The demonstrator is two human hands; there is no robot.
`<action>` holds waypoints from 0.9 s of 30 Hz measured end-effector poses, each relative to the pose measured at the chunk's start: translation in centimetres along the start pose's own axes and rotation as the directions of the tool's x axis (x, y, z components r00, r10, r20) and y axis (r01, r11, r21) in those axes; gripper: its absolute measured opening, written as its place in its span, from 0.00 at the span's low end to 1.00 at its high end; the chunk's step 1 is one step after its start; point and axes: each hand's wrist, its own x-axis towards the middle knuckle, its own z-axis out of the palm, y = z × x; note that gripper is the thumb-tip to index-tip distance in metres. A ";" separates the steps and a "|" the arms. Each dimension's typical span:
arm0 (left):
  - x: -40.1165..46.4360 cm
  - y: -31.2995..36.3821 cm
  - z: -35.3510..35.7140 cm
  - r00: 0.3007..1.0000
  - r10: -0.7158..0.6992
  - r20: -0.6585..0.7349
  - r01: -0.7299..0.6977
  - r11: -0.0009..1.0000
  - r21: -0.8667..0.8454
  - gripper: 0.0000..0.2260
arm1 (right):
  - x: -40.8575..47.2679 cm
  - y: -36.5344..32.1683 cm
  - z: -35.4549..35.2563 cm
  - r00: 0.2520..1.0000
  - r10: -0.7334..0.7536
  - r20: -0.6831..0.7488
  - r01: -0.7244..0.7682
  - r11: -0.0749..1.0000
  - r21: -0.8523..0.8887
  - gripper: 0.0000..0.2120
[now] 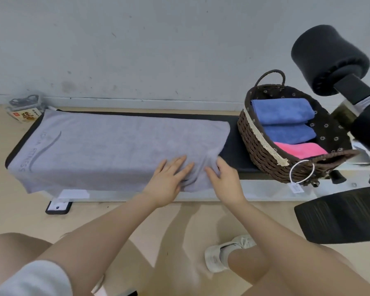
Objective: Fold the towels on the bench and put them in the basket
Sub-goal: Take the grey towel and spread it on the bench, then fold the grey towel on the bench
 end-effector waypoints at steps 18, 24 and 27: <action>-18.0 -18.1 -3.9 0.339 -0.904 -0.259 0.547 0.414 -0.728 0.23 | 2.3 -21.6 25.1 0.835 -0.415 0.362 0.457 0.889 -0.036 0.15; -18.6 -22.6 -3.0 0.220 -0.955 0.199 0.294 -0.129 -0.947 0.21 | 2.4 -20.3 29.0 0.777 -0.279 0.564 0.494 0.825 -0.273 0.14; -18.0 -23.2 -2.7 0.252 -0.930 0.269 0.272 -0.199 -0.942 0.20 | 2.8 -20.3 29.1 0.765 -0.278 0.580 0.544 0.761 -0.353 0.08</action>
